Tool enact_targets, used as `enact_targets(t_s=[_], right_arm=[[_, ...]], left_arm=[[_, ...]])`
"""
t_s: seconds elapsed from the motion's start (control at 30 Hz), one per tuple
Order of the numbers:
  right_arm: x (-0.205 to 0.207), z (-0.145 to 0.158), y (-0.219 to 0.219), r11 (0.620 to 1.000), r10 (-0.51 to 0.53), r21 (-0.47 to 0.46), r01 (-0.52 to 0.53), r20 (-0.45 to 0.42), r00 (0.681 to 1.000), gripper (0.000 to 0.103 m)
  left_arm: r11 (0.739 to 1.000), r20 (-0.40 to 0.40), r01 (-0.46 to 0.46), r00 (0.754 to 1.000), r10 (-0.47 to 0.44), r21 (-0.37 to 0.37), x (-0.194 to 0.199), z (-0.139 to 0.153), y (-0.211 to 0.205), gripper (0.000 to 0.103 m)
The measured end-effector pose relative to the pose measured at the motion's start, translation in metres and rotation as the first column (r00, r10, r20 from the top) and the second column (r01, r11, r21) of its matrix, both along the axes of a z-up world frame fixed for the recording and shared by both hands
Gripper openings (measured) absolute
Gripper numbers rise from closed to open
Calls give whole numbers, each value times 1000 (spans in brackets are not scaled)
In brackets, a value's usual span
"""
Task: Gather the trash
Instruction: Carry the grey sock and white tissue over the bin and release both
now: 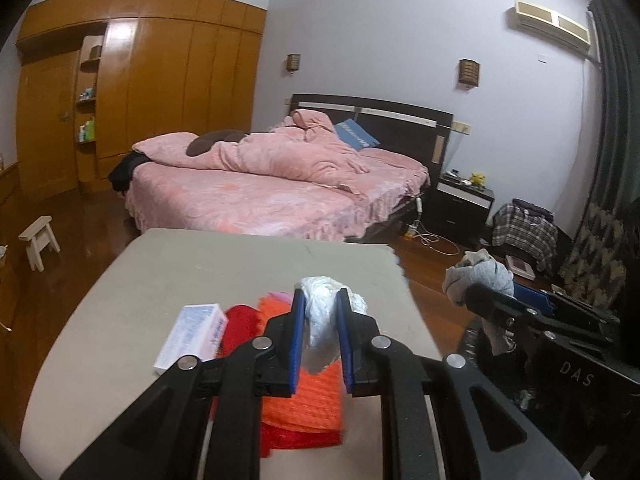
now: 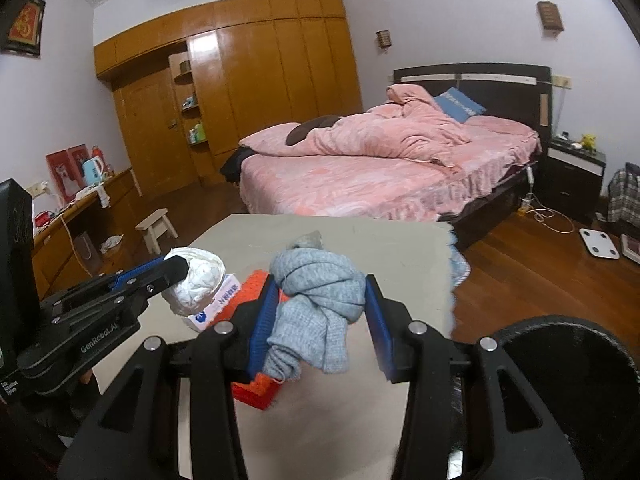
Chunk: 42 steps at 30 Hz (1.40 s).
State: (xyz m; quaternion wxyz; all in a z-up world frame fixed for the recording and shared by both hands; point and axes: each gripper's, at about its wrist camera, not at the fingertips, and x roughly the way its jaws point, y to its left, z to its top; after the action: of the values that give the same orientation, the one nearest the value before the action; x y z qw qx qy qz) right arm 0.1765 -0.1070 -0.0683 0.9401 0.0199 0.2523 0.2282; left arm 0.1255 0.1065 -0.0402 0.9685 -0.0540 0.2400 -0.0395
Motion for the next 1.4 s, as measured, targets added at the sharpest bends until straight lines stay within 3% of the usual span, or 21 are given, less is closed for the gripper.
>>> enact_targets(t_s=[0.57, 1.1, 1.3, 1.33, 1.4], right_arm=[[-46, -10, -120, 978, -207, -27, 207, 1, 978, 42], [-74, -30, -215, 916, -401, -41, 400, -29, 916, 42], [-81, -35, -233, 895, -446, -40, 445, -33, 894, 50], [-82, -35, -234, 890, -455, -40, 453, -29, 890, 57], [-86, -35, -239, 881, -473, -35, 472, -19, 881, 64]], left_arm=[[979, -4, 204, 979, -204, -5, -6, 2, -102, 16], [917, -38, 397, 917, -398, -28, 4, -12, -200, 16], [889, -60, 456, 887, -457, -32, 4, -22, -222, 19], [888, -64, 459, 886, -460, -31, 4, -23, -223, 24], [887, -76, 461, 884, -462, -29, 4, -26, -224, 34]])
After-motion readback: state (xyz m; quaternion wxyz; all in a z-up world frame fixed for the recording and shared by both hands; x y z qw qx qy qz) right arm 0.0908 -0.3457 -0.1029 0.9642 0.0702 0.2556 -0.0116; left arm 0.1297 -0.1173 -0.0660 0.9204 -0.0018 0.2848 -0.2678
